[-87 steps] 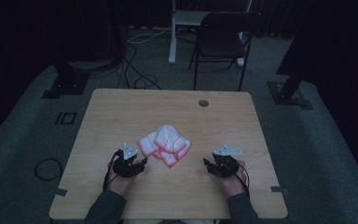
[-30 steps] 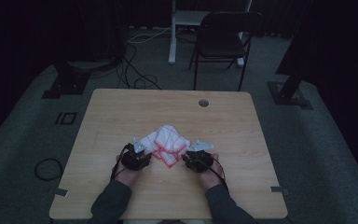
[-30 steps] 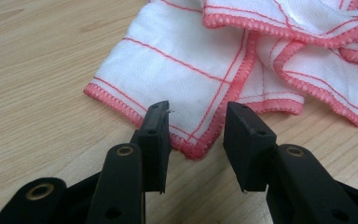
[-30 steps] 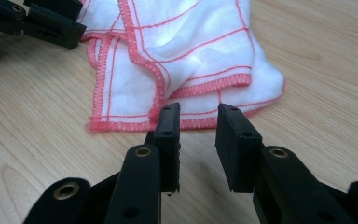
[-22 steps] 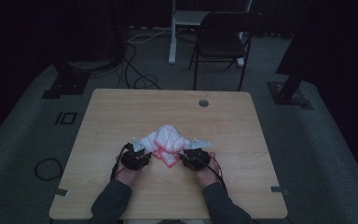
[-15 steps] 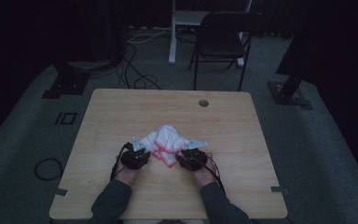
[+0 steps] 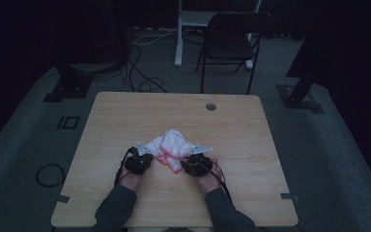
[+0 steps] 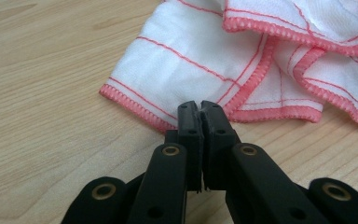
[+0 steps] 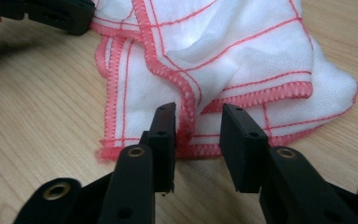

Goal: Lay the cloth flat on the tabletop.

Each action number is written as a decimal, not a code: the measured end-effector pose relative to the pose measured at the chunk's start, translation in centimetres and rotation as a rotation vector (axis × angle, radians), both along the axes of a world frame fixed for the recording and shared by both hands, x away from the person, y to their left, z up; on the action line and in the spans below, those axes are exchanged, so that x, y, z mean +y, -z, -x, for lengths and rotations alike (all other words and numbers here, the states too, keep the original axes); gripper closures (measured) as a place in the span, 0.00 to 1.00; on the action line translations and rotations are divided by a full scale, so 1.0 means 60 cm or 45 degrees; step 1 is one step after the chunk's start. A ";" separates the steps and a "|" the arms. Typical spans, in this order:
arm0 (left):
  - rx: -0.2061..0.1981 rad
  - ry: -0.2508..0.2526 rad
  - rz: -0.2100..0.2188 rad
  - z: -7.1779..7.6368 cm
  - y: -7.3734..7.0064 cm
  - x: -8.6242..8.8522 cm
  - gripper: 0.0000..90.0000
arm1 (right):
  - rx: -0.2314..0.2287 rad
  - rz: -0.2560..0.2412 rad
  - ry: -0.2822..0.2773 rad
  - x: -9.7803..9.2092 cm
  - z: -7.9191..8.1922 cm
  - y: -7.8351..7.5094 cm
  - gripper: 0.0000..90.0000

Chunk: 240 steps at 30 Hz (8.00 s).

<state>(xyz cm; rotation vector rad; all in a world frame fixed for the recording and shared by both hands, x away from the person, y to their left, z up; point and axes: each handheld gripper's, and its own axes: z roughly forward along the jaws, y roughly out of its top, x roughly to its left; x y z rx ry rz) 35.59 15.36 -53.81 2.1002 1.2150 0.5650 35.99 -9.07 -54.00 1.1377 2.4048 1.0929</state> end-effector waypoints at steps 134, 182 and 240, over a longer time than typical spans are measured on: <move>0.017 0.174 0.114 0.033 -0.015 -0.048 0.76 | 0.006 0.002 0.278 -0.108 -0.127 -0.057 0.78; -0.008 0.207 -0.025 0.021 0.000 -0.073 0.98 | -0.039 0.150 -0.159 0.041 -0.004 -0.010 0.95; -0.072 0.075 0.098 0.026 -0.056 0.016 0.82 | -0.026 -0.019 0.157 -0.192 0.026 -0.045 0.94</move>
